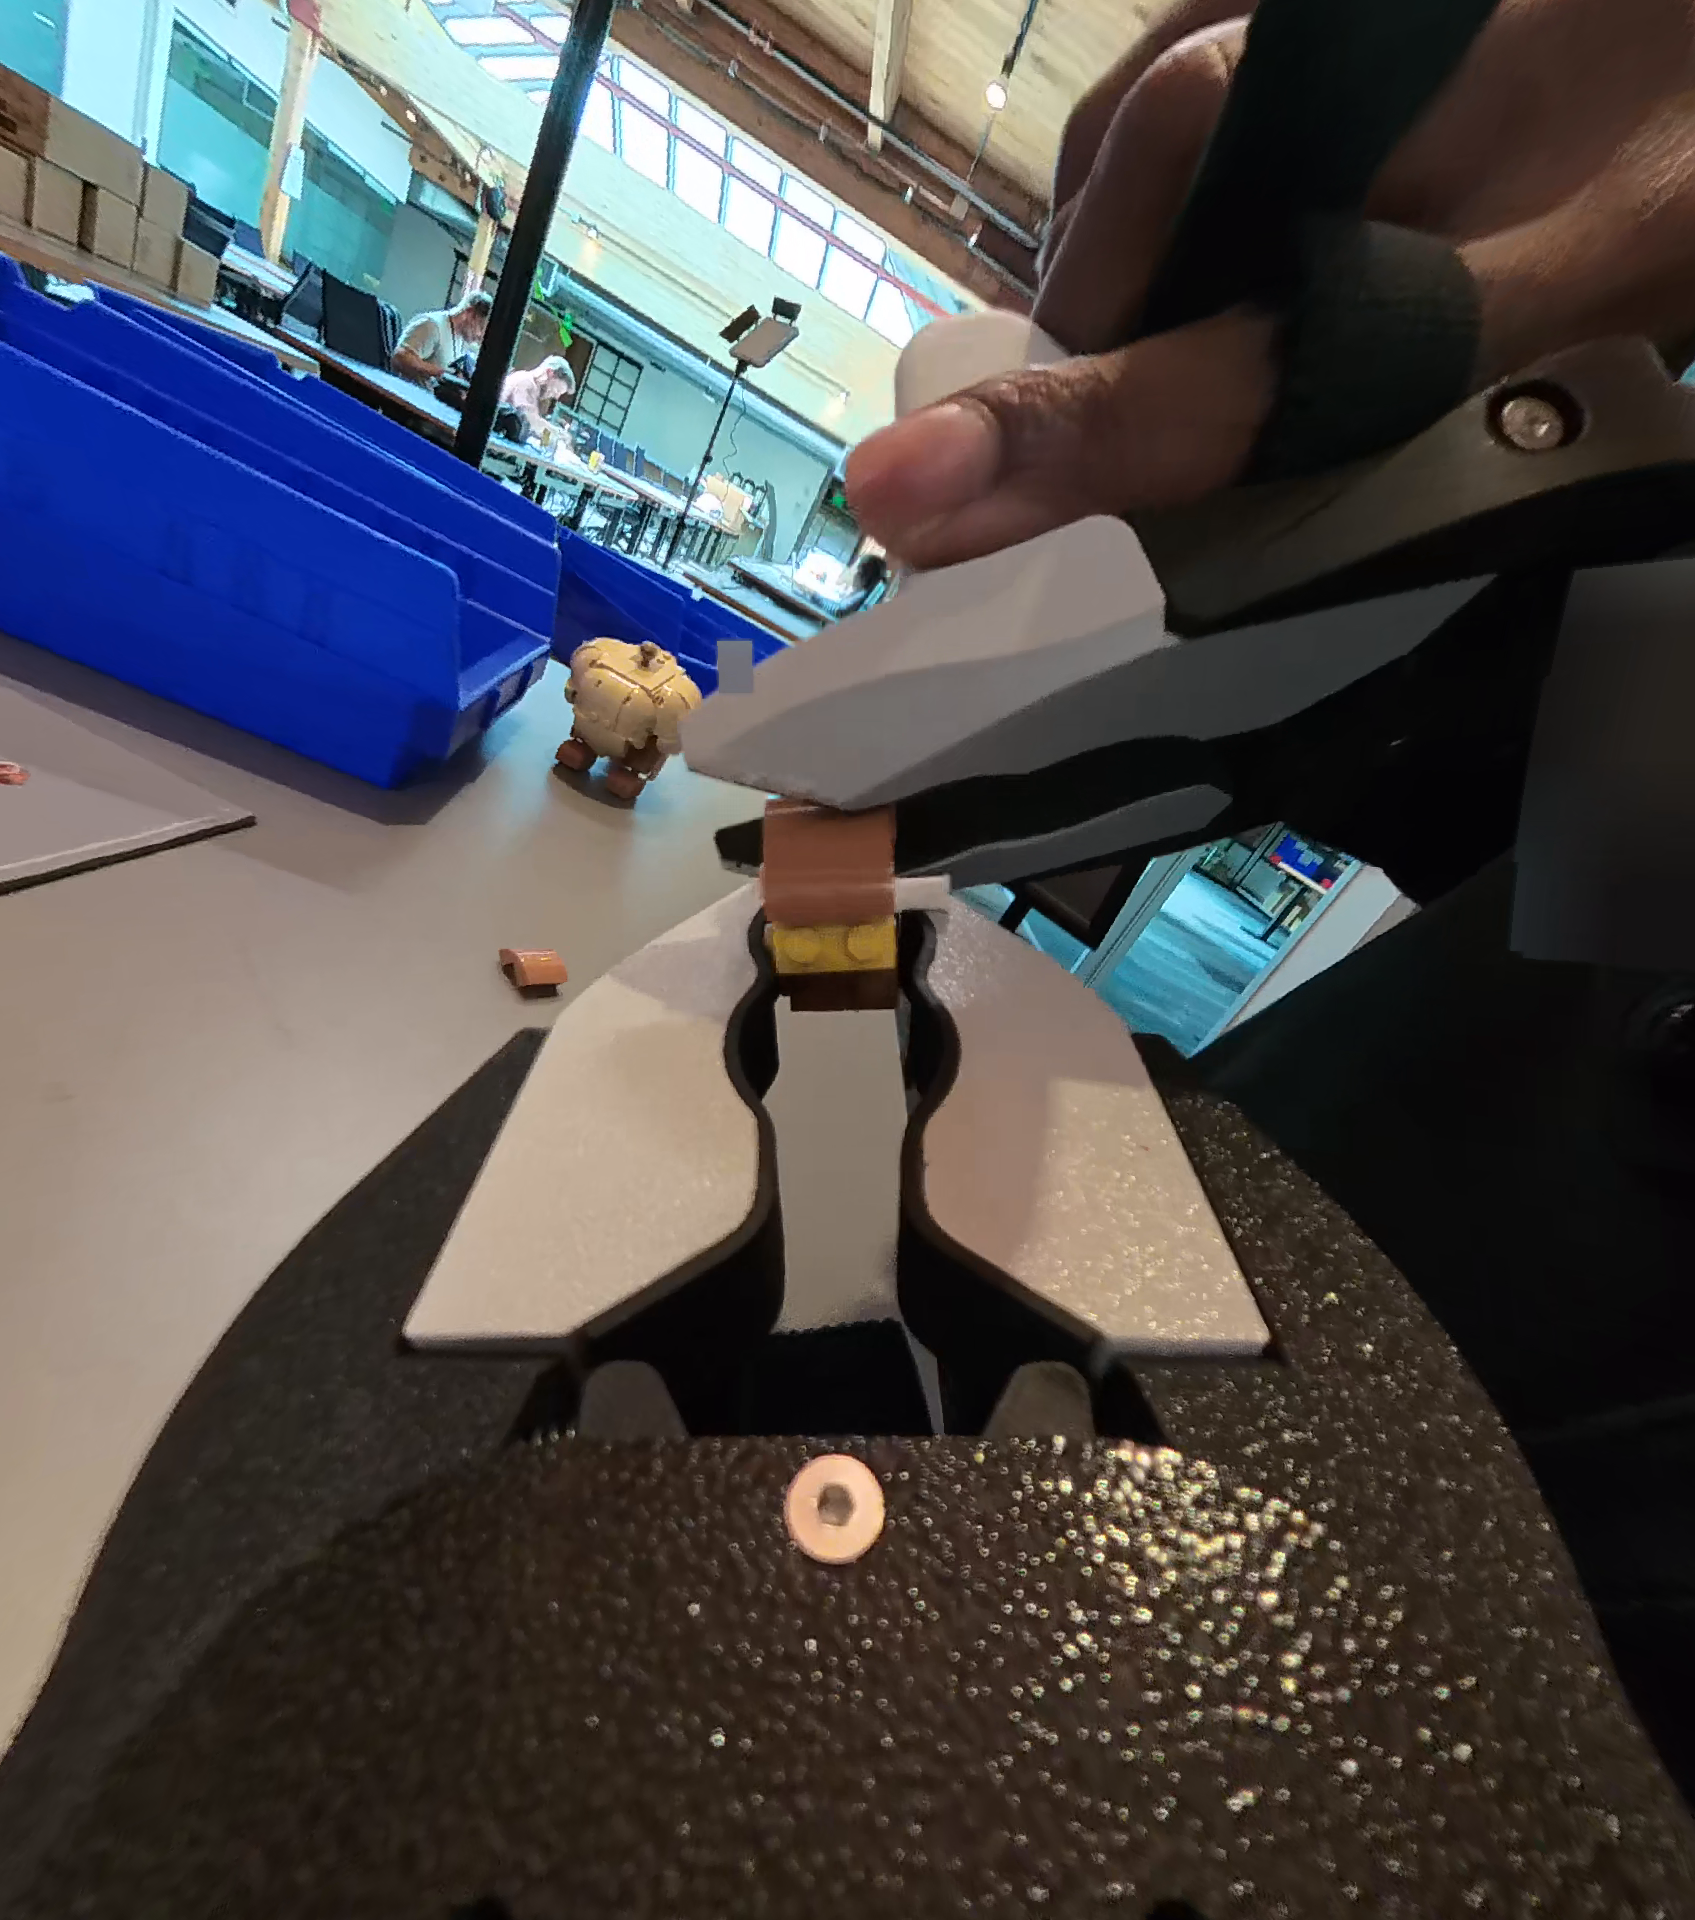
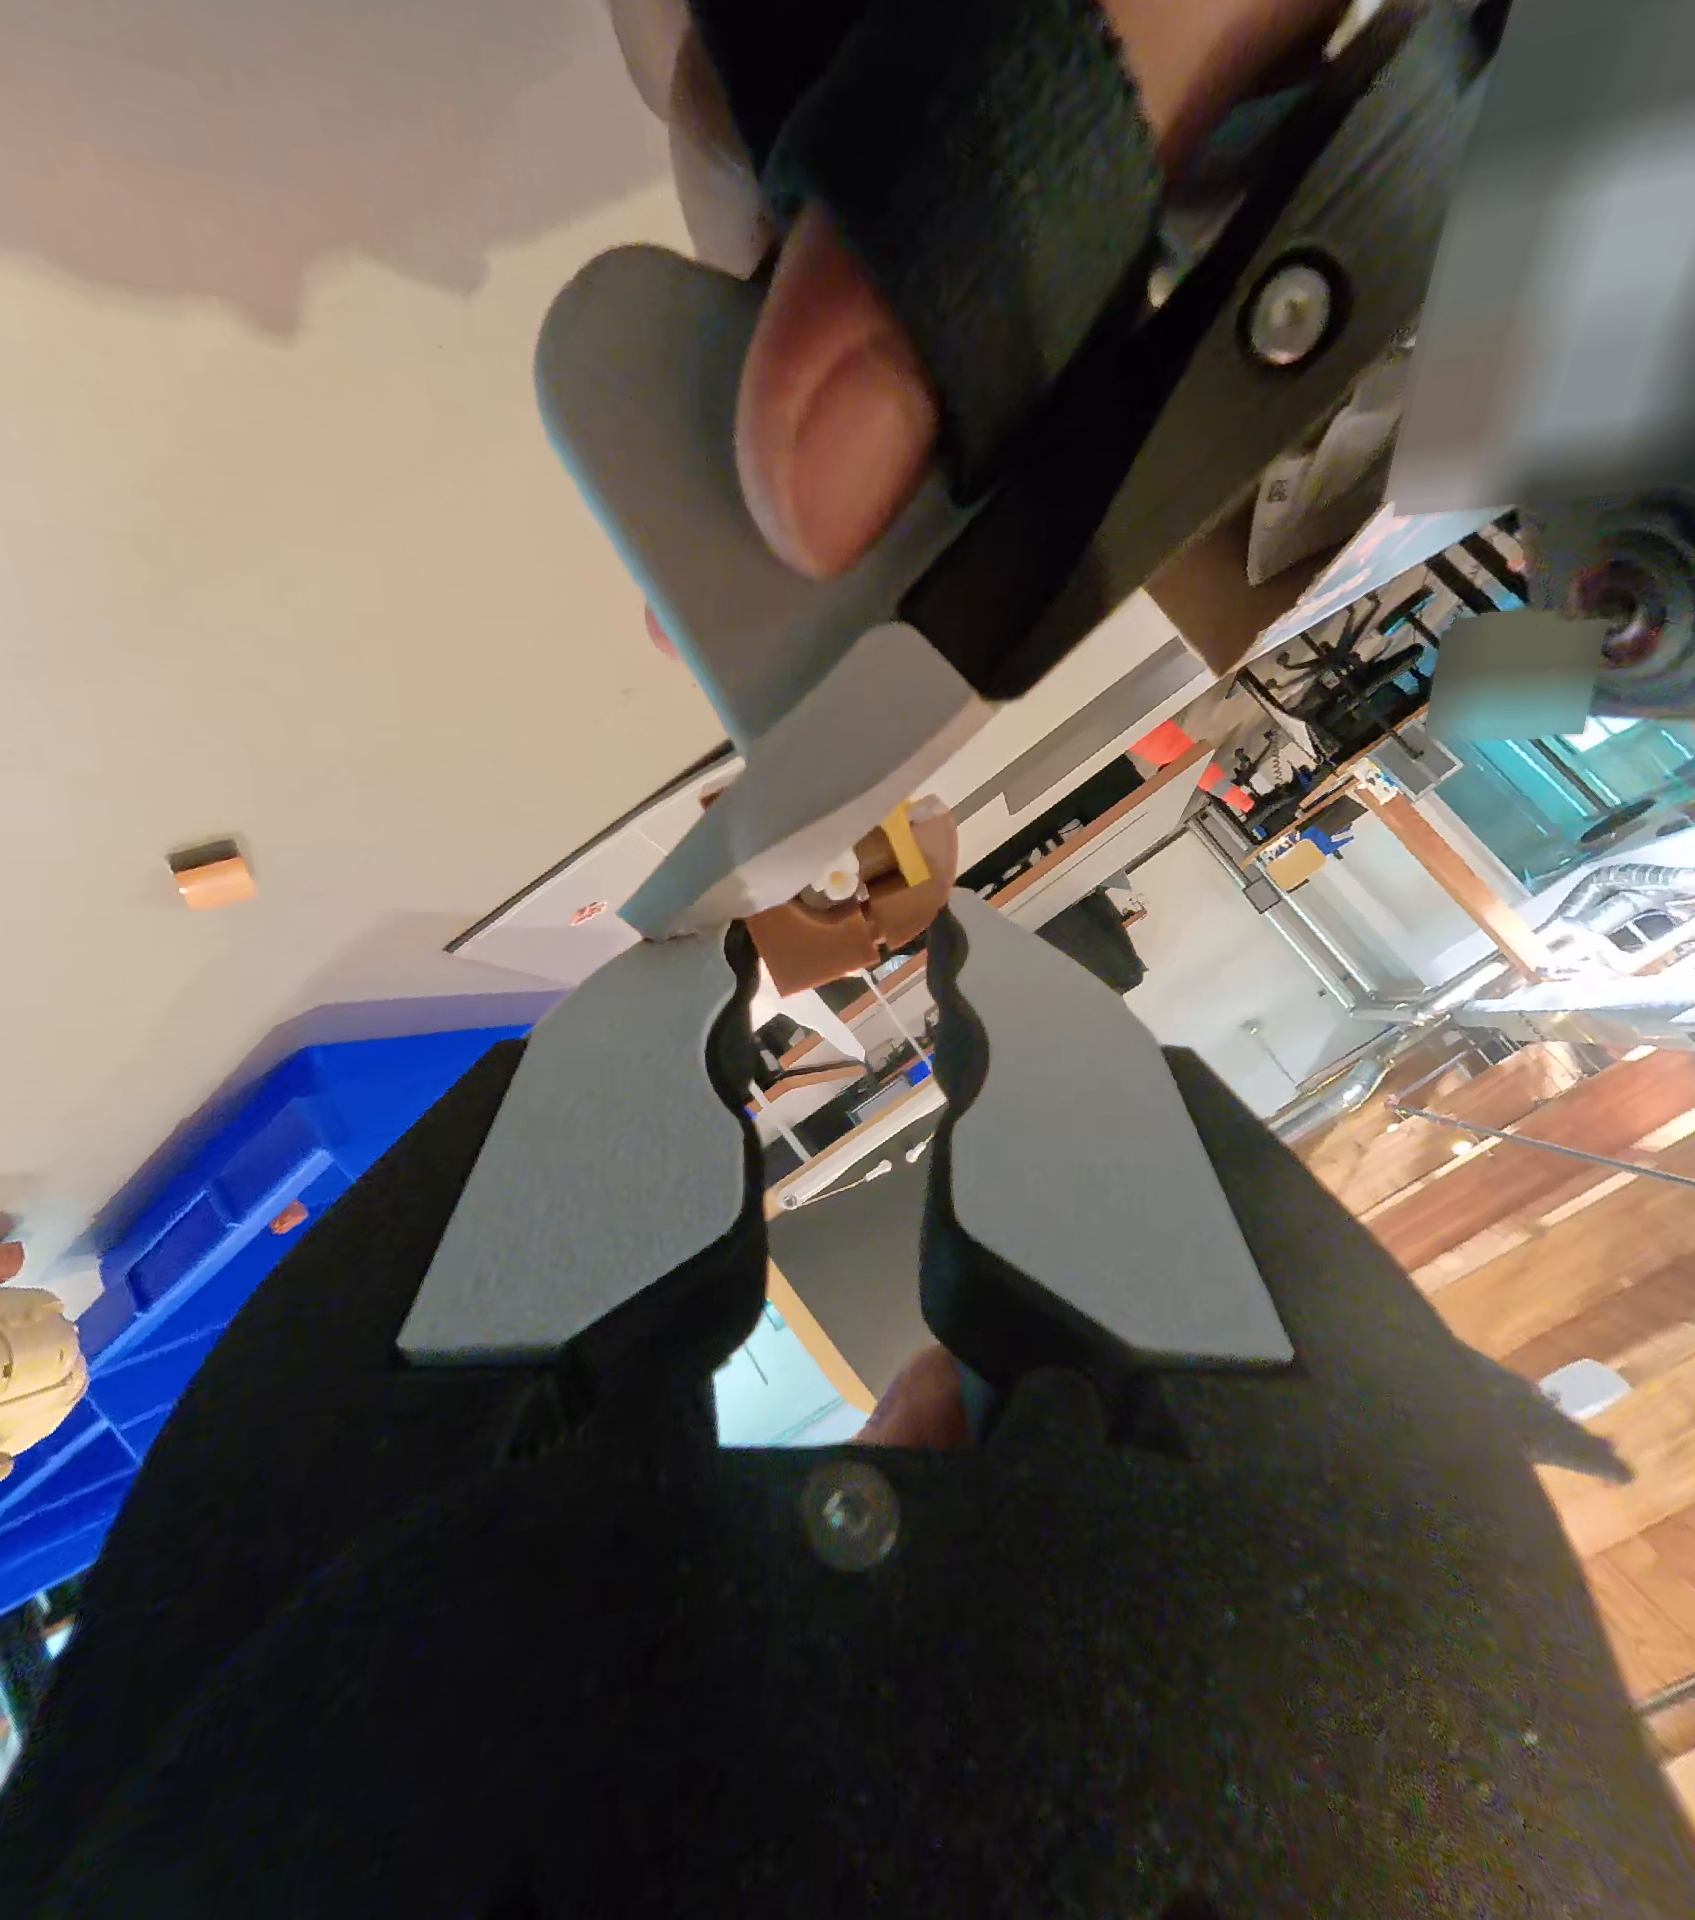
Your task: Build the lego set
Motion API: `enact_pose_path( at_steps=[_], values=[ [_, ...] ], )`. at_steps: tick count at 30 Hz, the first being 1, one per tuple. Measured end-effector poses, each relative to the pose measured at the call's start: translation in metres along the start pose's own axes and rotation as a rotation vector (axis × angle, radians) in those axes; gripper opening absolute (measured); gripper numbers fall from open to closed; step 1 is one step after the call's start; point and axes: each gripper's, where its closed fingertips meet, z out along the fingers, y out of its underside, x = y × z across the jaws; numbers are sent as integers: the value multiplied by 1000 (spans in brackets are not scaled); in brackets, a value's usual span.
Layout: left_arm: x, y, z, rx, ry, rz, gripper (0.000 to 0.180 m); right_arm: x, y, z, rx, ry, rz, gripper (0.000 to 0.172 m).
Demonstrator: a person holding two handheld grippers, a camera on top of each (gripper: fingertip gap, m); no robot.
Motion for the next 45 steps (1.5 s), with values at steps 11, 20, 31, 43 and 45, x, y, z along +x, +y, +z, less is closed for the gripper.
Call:
enact_pose_path(
  at_steps=[11, 20, 31, 43, 45],
  values=[
    [0, -29, -11, 206, 30, -8, 19, 19, 15, -5, -34, 103, 180, 31],
    [-1, -43, -14, 307, 4, 11, 19, 28, 22, -6, -80, 152, 248, 30],
    [7, -50, -18, 391, 79, 25, 18, 34, 22, -14, -68, 204, 258, 31],
    [14, -53, -20, 426, 141, 32, 18, 37, 20, -21, -53, 187, 262, 32],
    [14, -55, -20, 442, 131, 45, 18, 38, 21, -20, -69, 176, 250, 31]
  ],
)
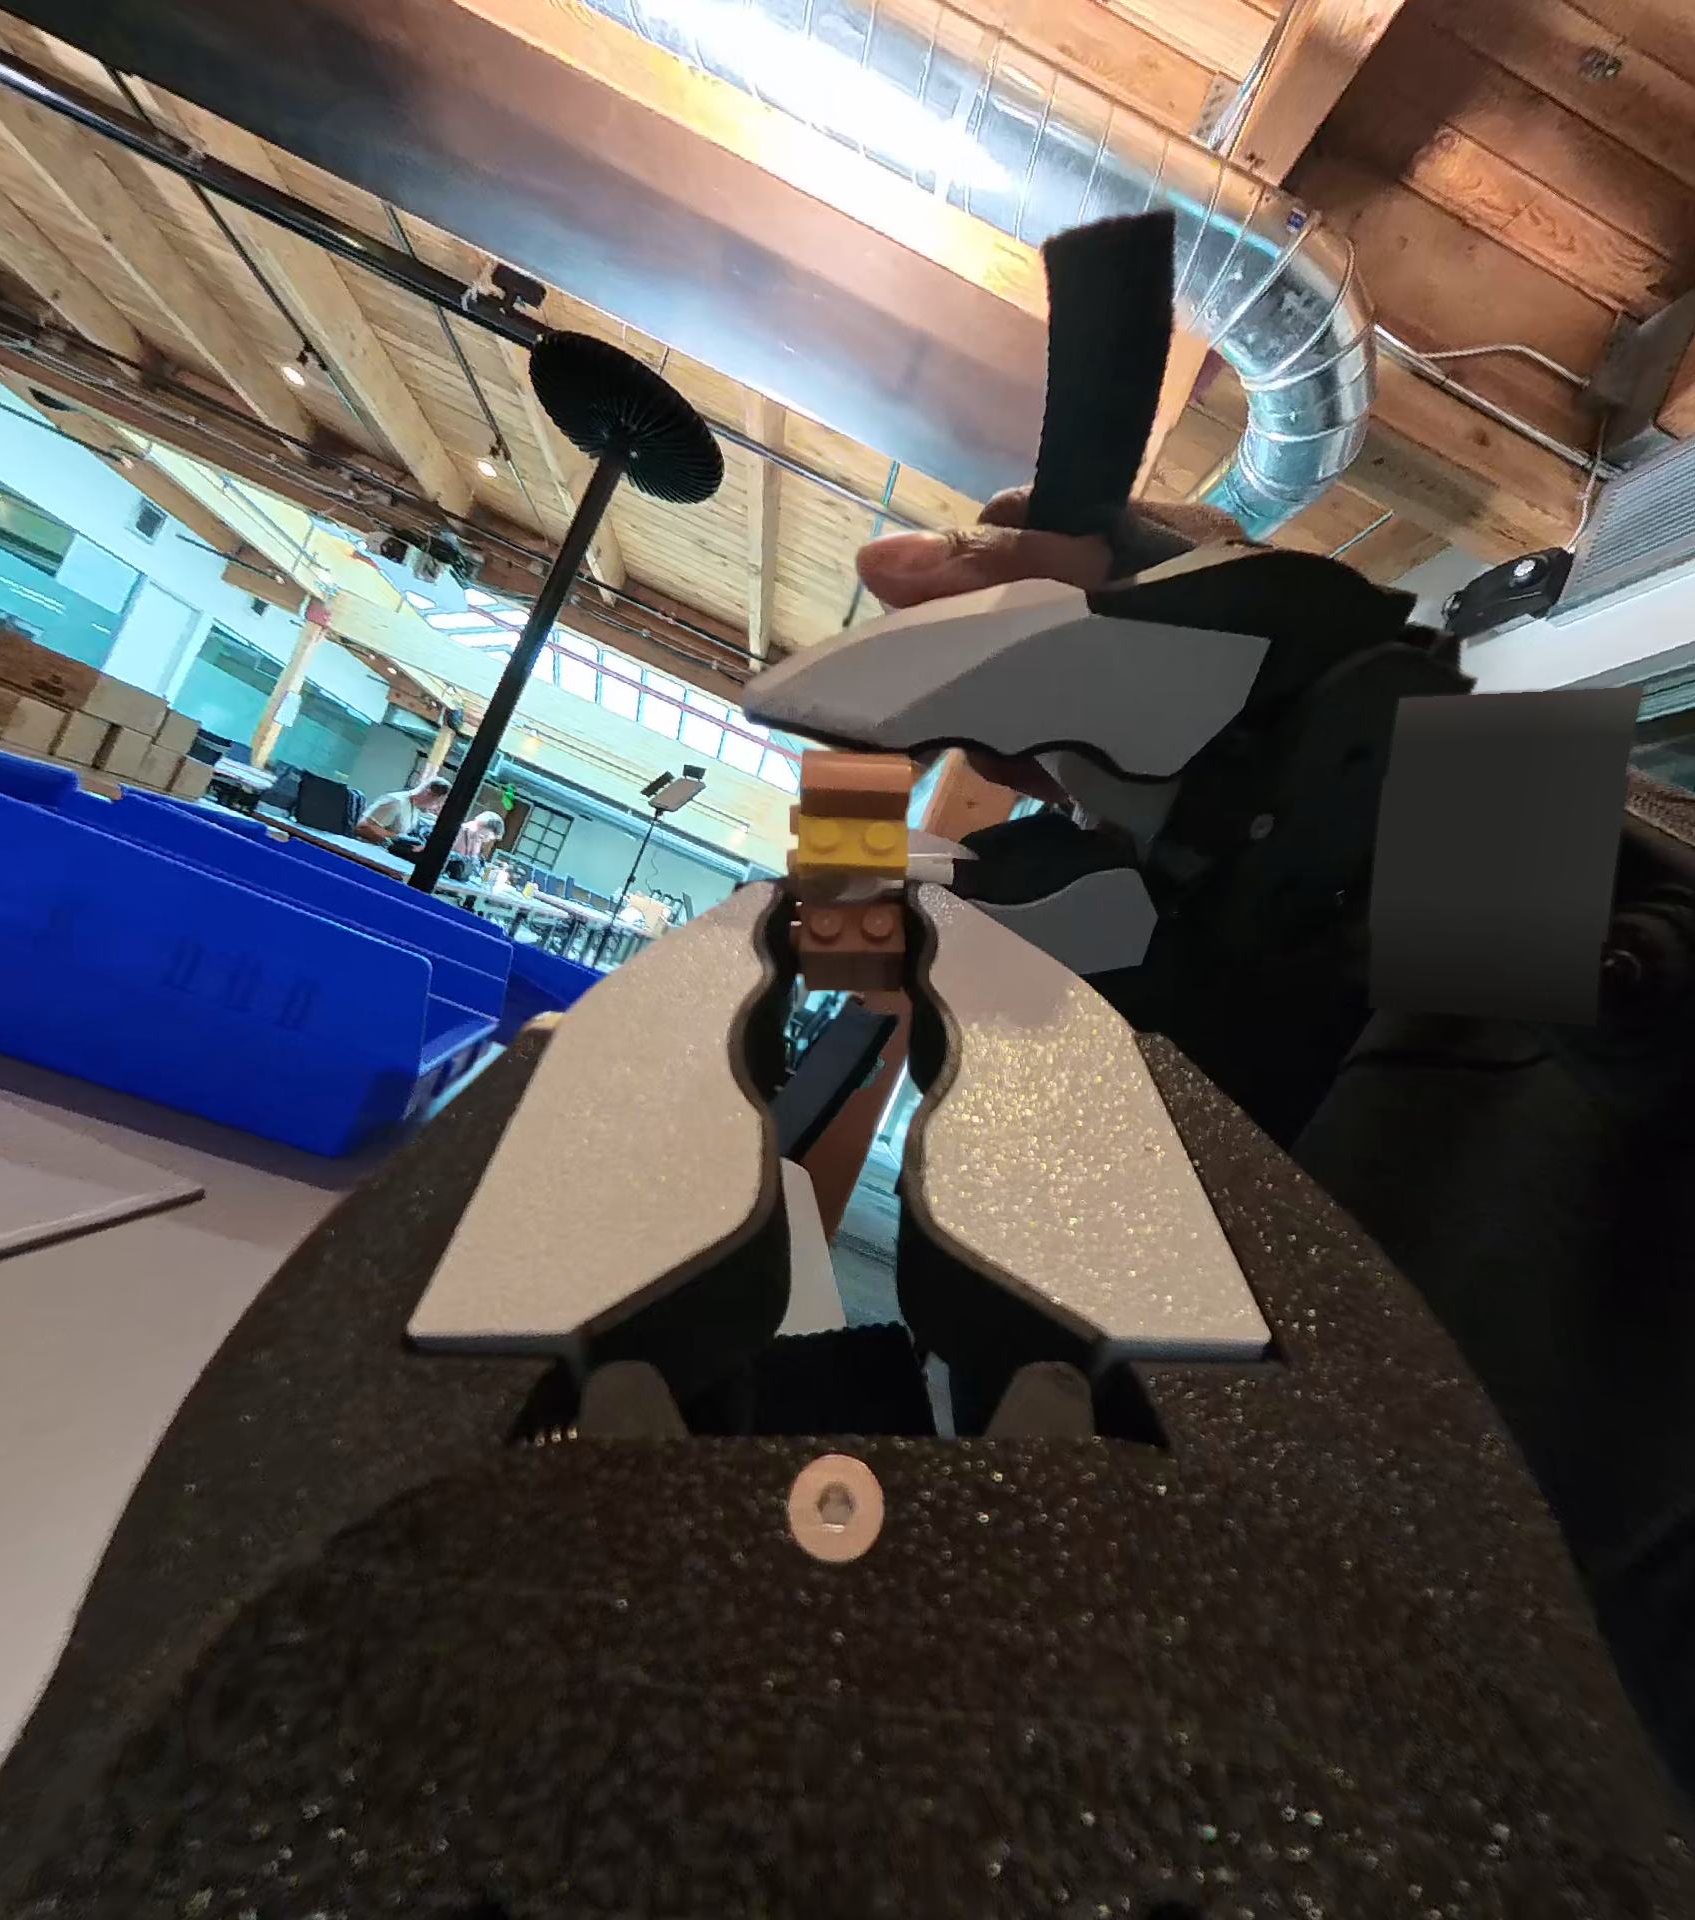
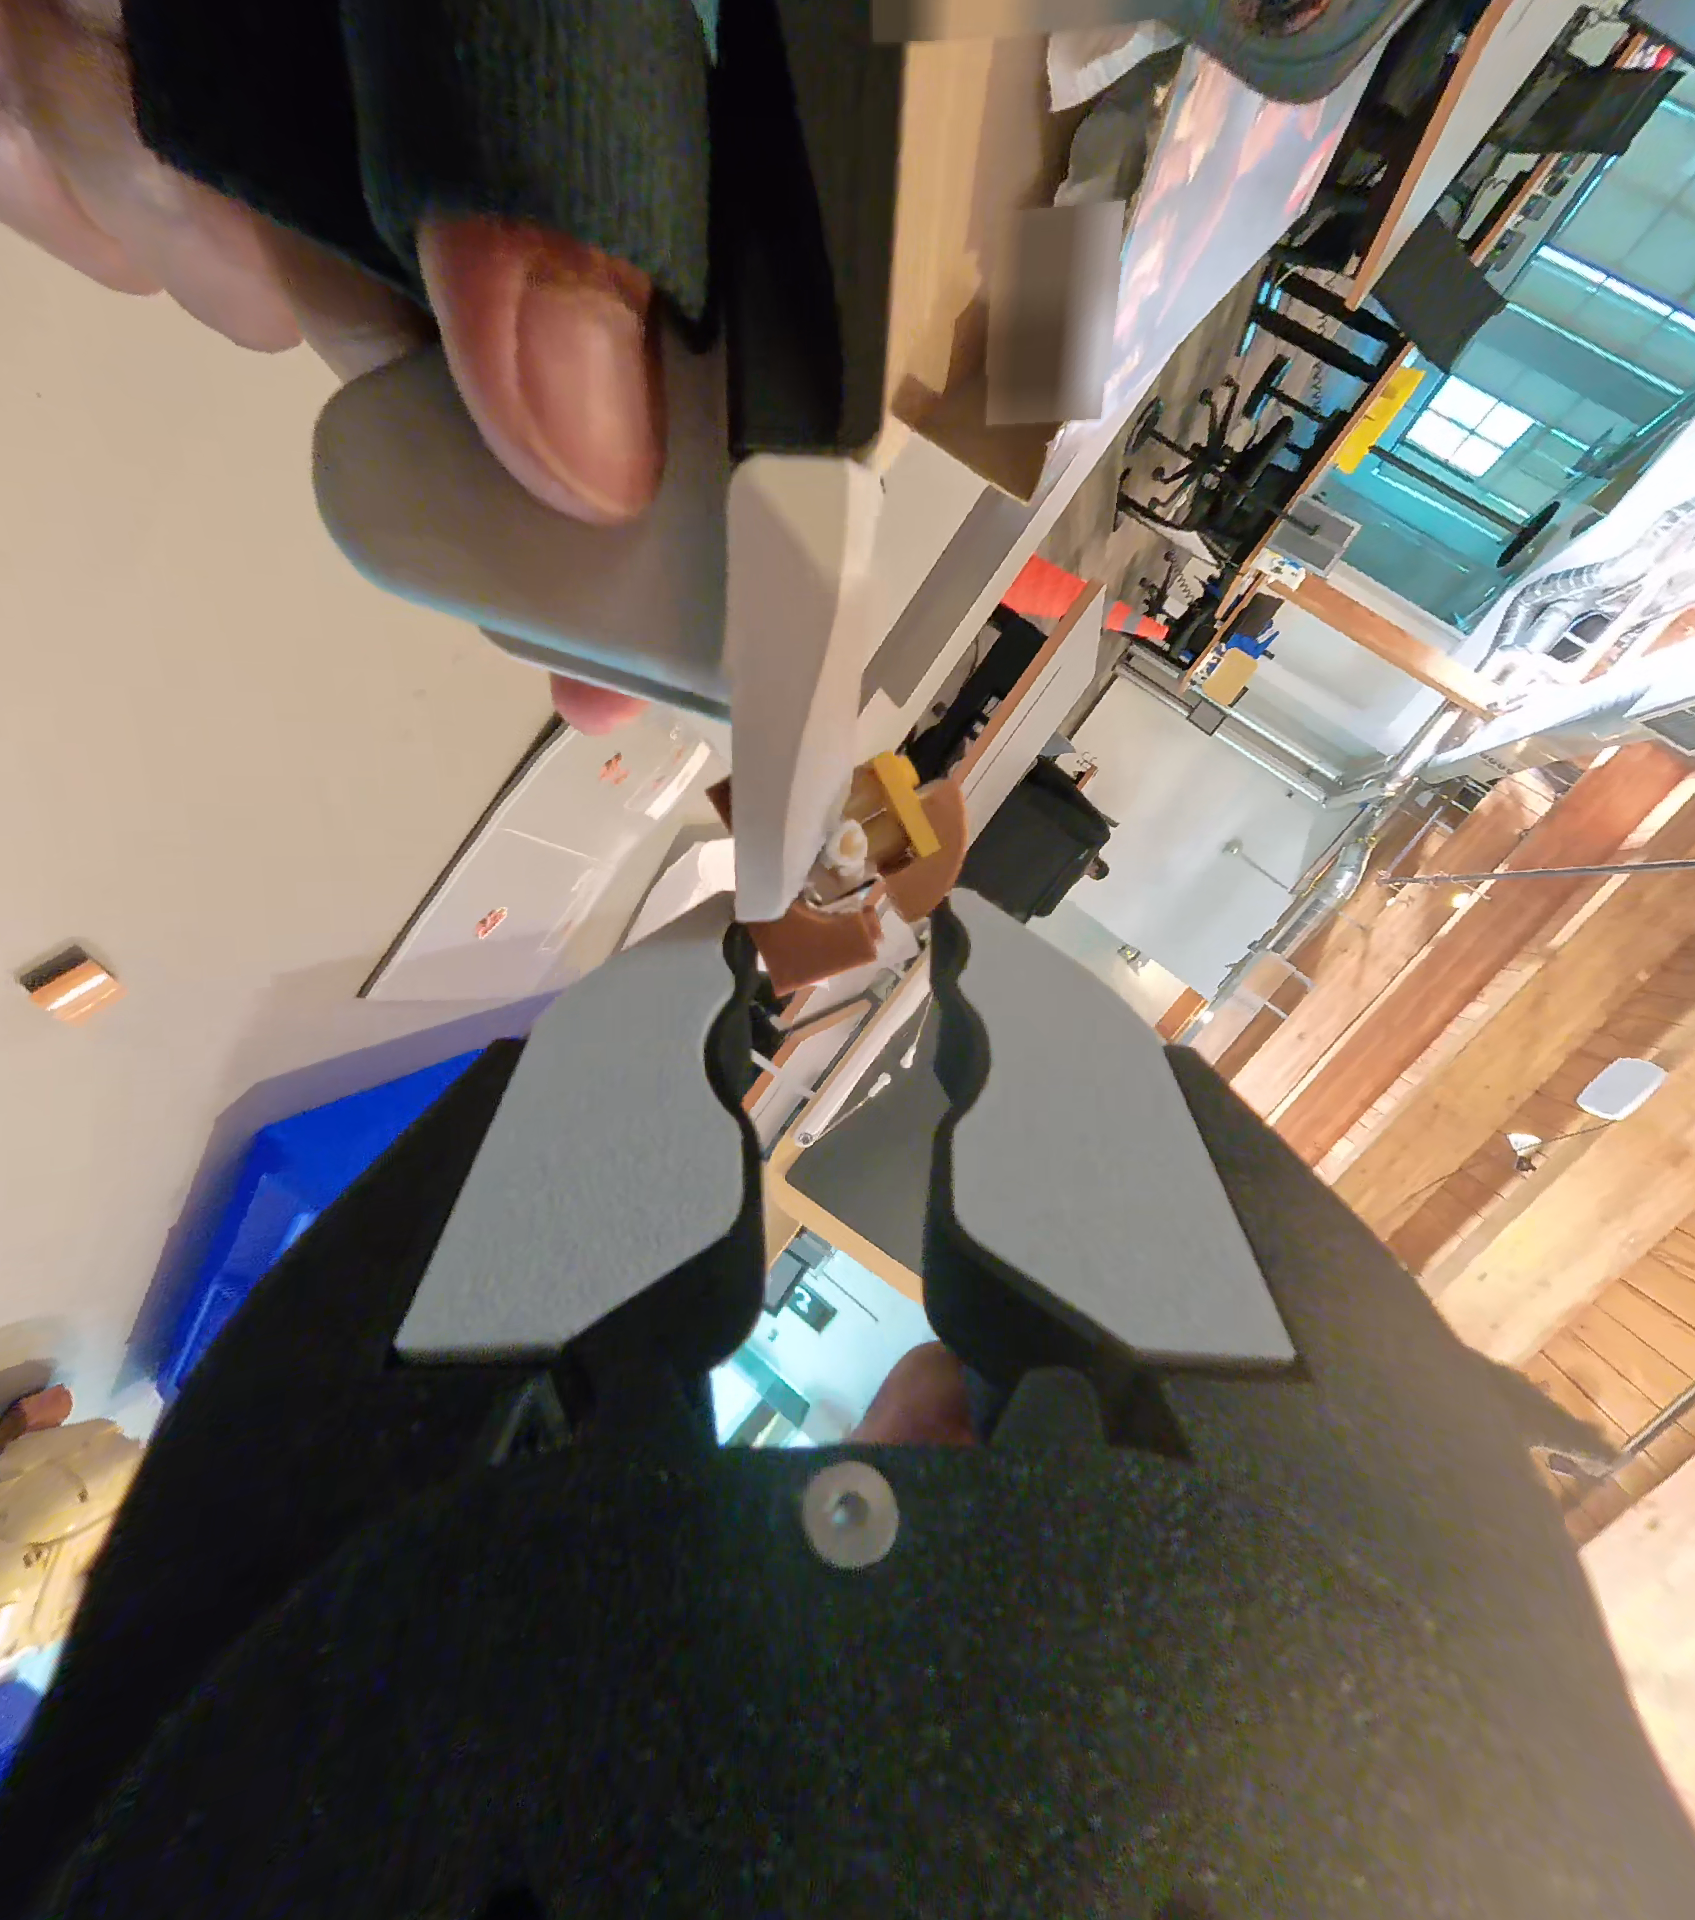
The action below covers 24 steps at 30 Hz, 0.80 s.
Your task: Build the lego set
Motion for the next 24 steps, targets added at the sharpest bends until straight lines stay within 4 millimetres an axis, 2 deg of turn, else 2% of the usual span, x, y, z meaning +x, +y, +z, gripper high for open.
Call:
enact_pose_path(
  at_steps=[14, 24],
  values=[
    [3, -22, -7, 181, 23, 30, 19, 24, -6, -1, -100, -62, -195, 33],
    [13, -35, -18, 256, 110, -20, 19, 38, -20, -5, -102, -52, -229, 33]
  ],
)
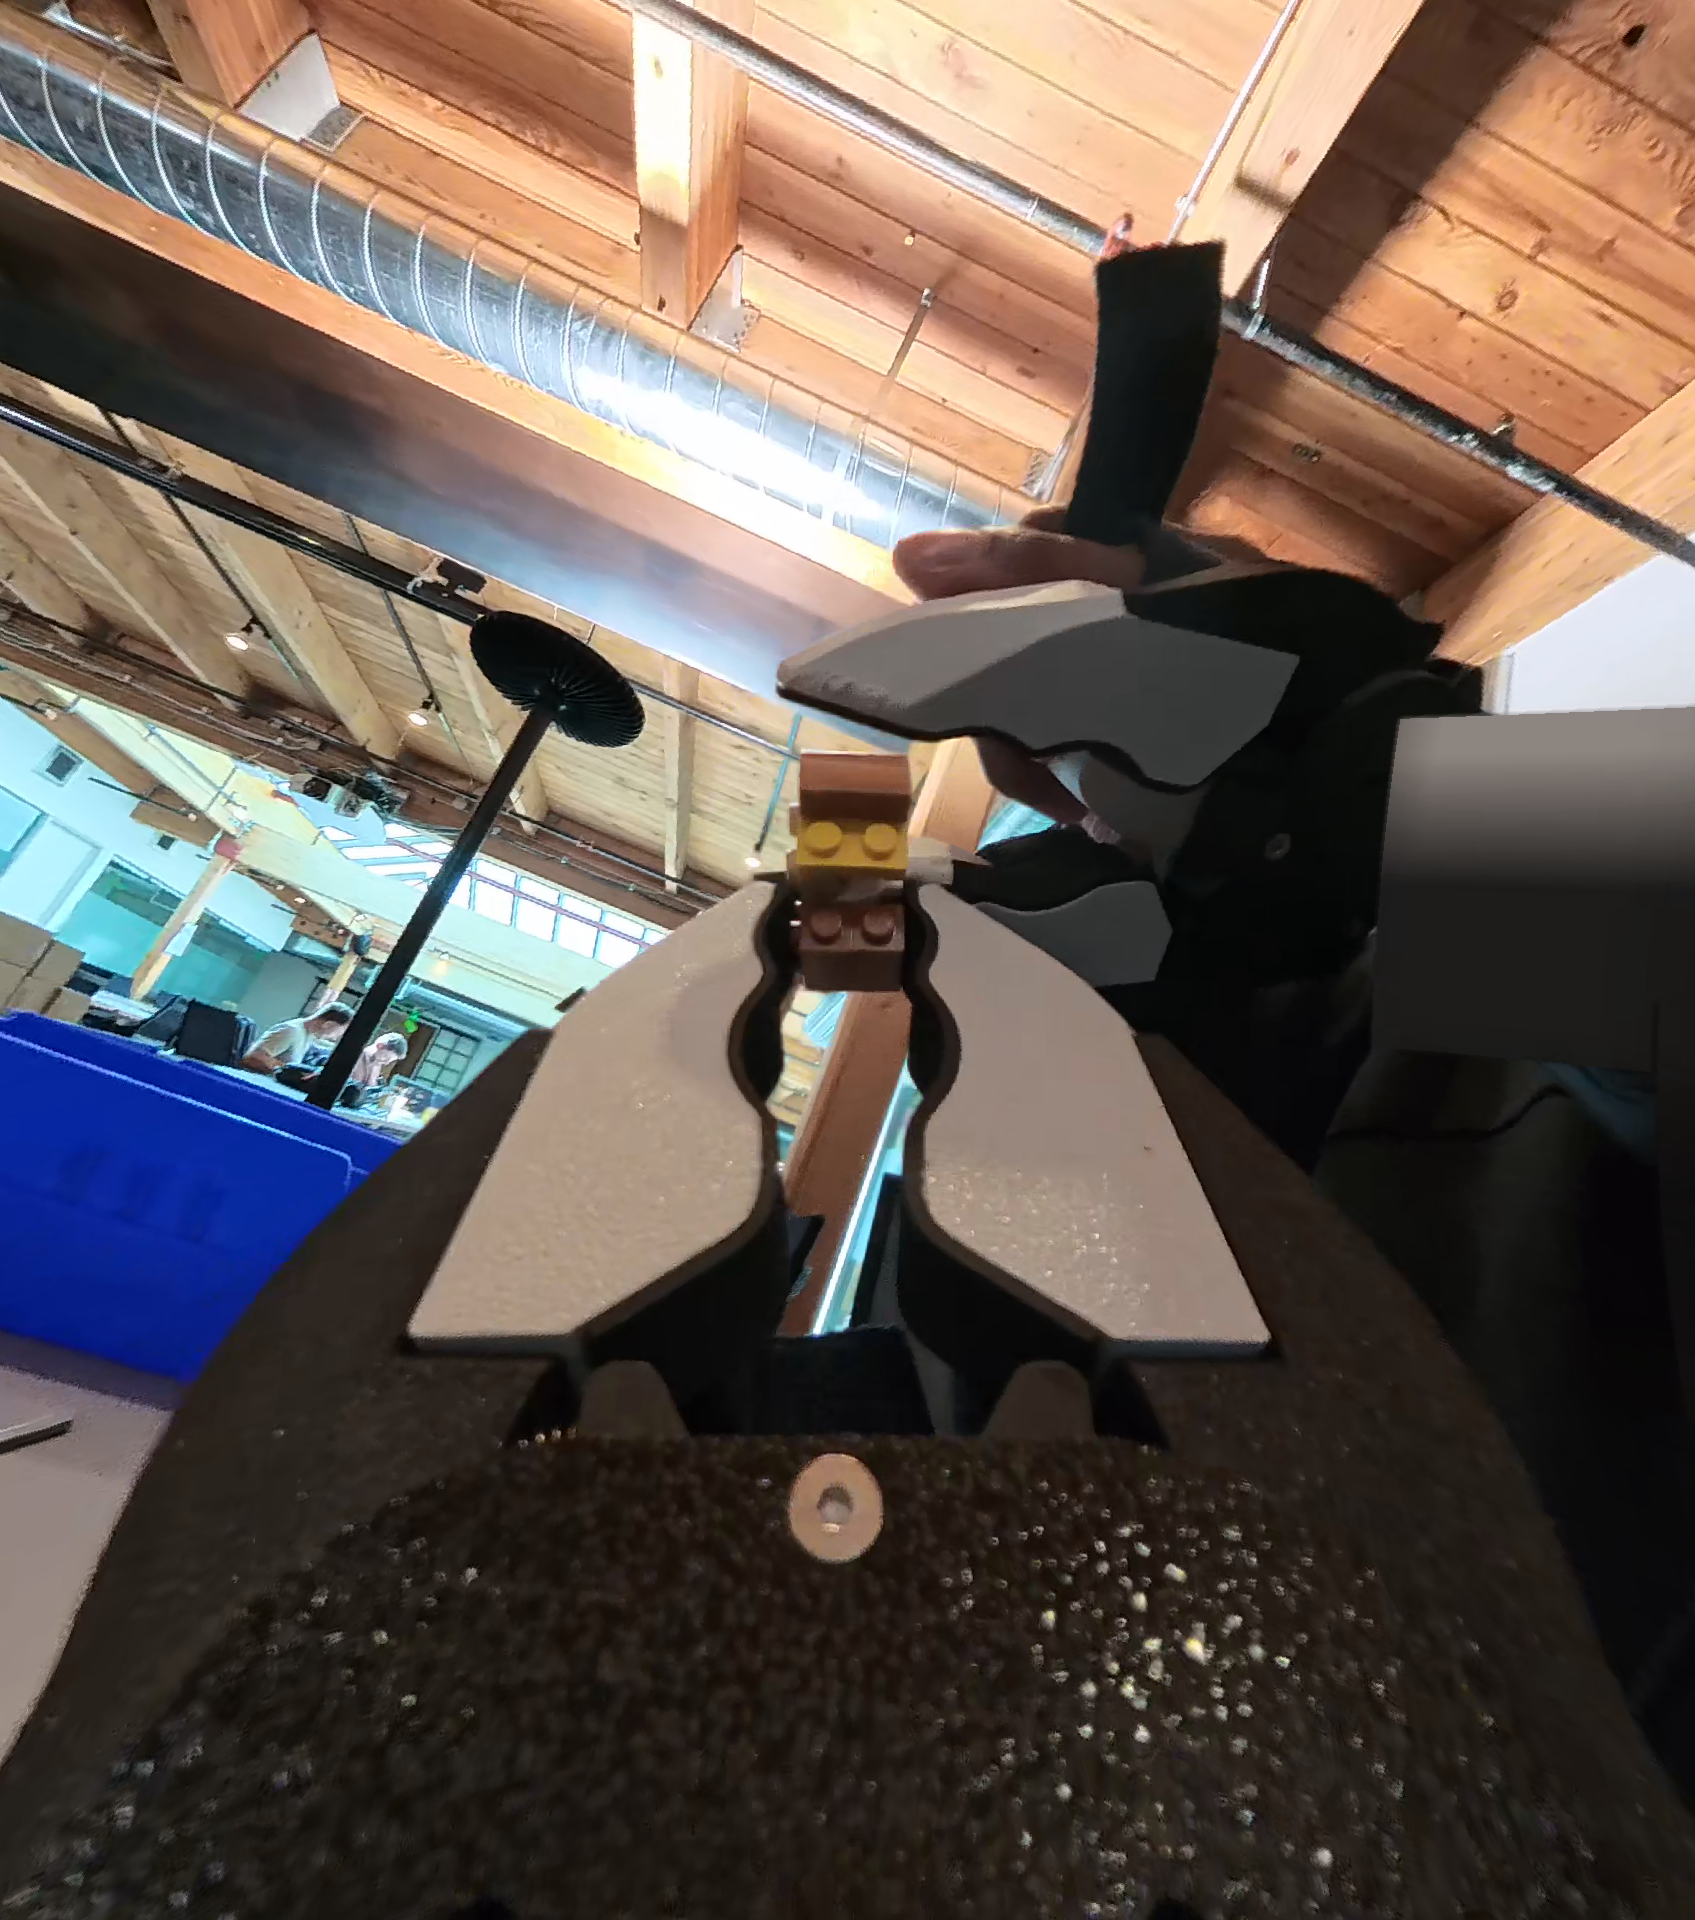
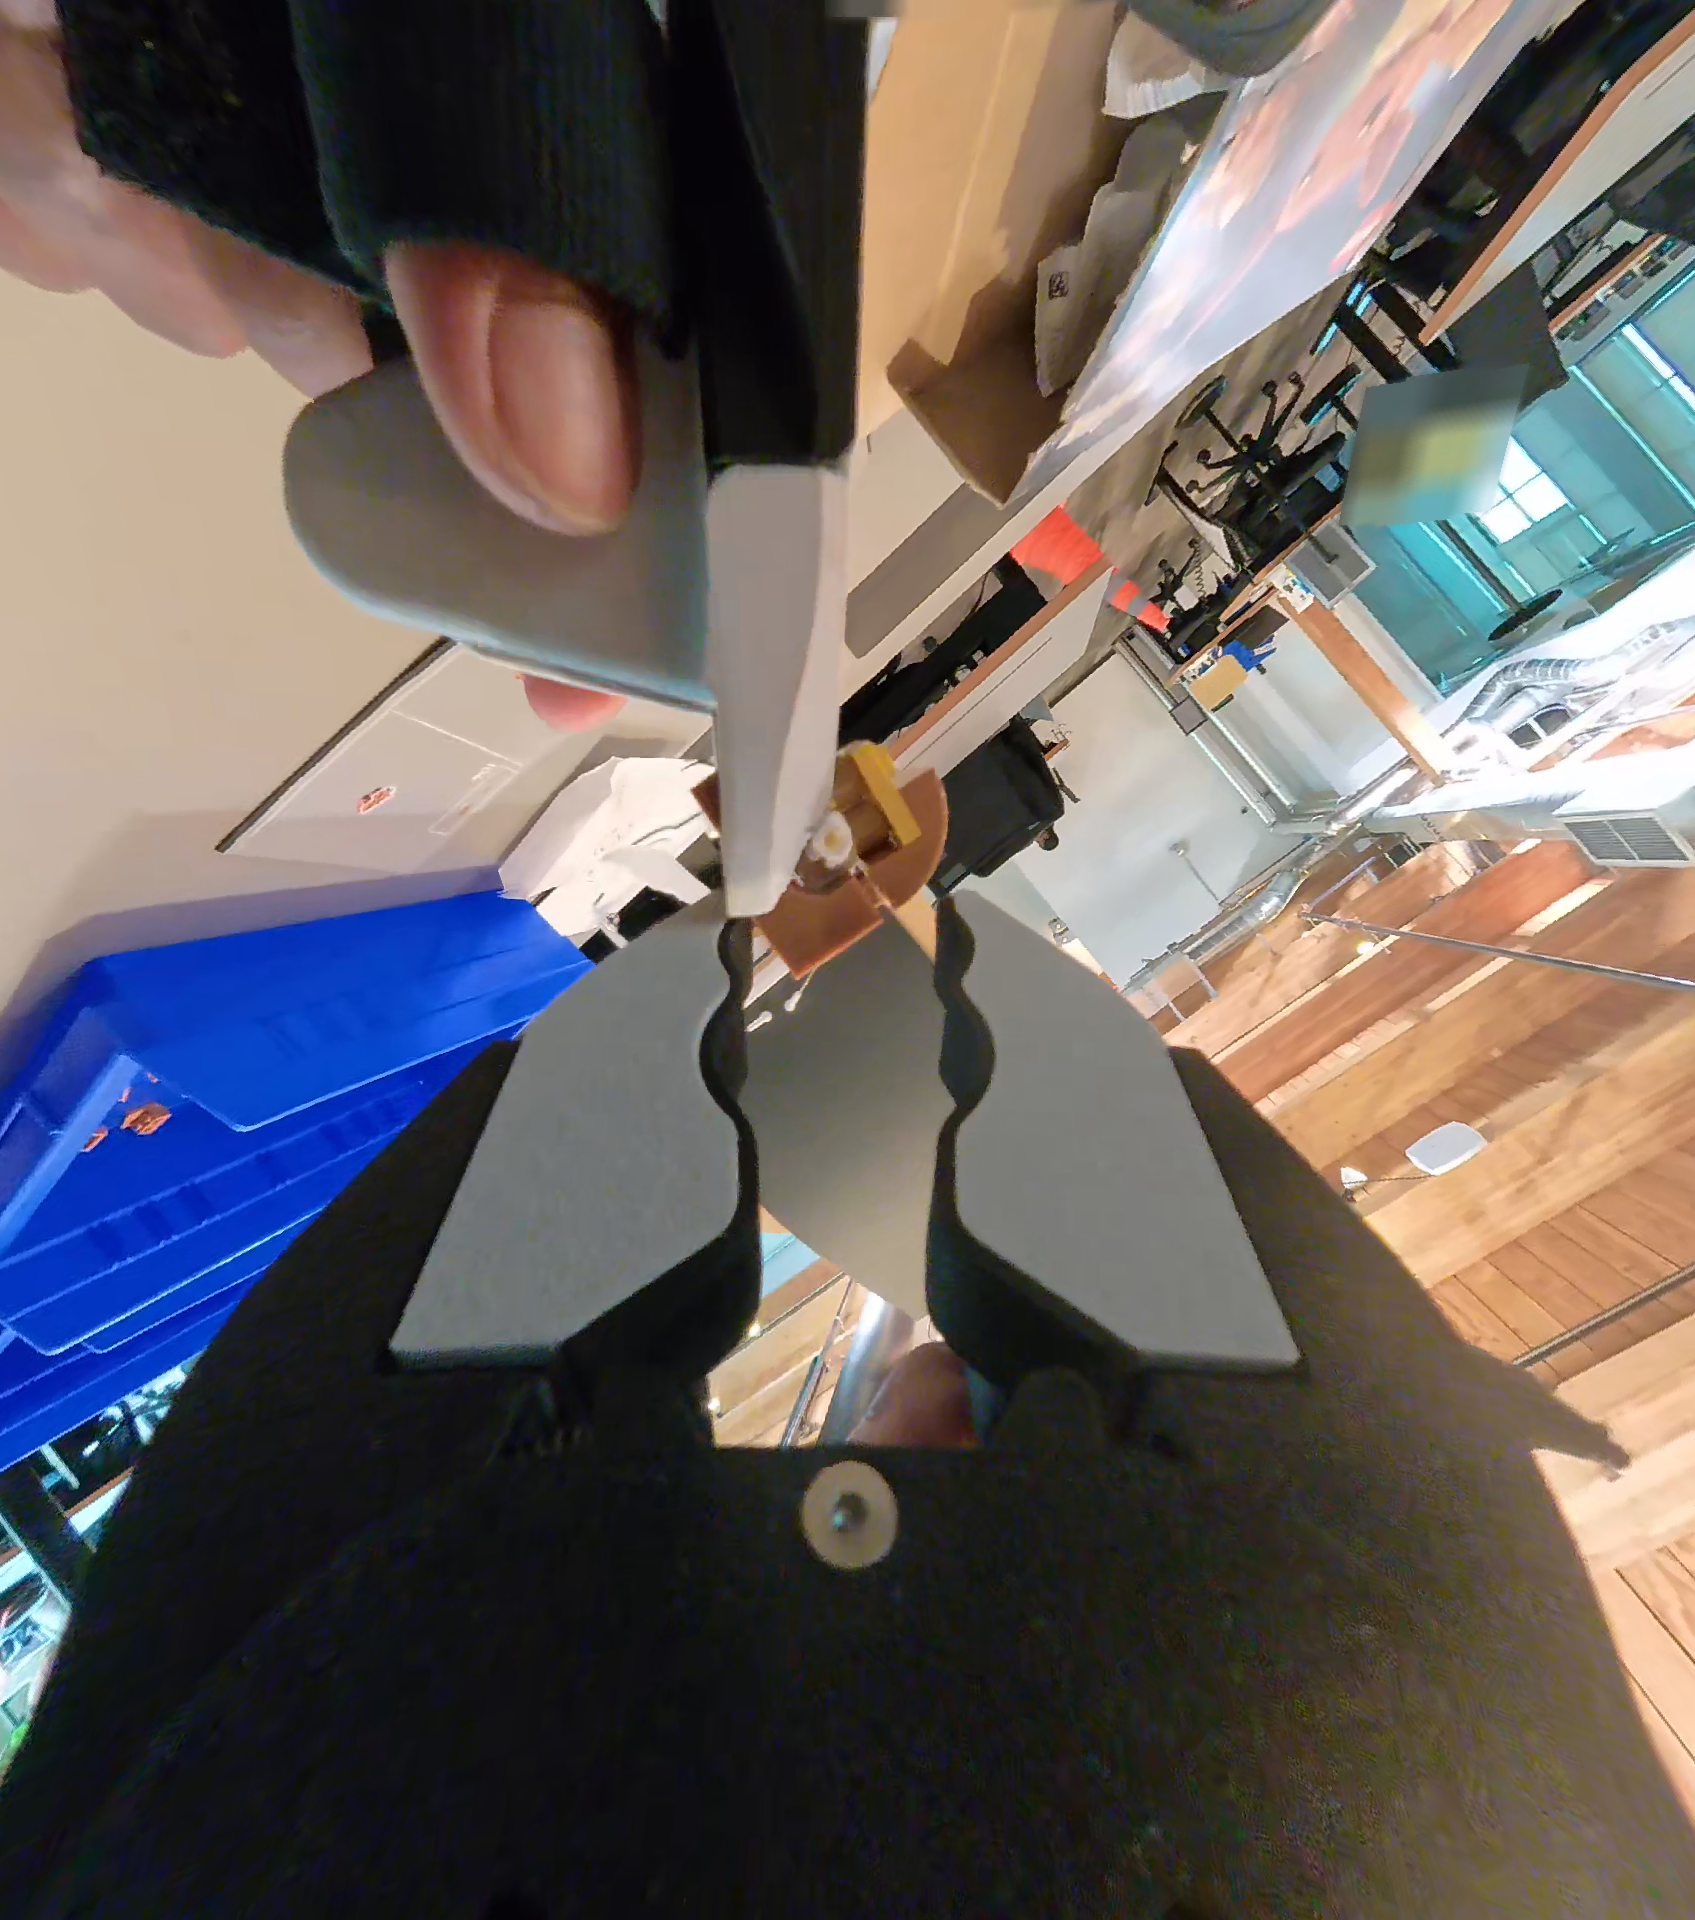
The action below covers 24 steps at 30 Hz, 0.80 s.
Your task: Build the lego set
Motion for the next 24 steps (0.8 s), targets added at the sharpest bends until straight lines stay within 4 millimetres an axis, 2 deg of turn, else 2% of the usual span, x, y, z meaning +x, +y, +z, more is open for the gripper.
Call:
enact_pose_path(
  at_steps=[10, 15, 19, 24],
  values=[
    [9, -8, -2, 38, 68, -44, 18, 2, 1, -3, 30, 1, 15, 33],
    [11, -9, -3, 36, 85, -72, 18, -8, 17, -7, 120, -56, 125, 39],
    [12, -6, -2, 24, 110, -117, 18, -30, 27, -16, 330, -138, 308, 42],
    [18, 1, 1, 7, 166, -183, 18, -19, 10, -30, 803, -79, 666, 46]
  ],
)
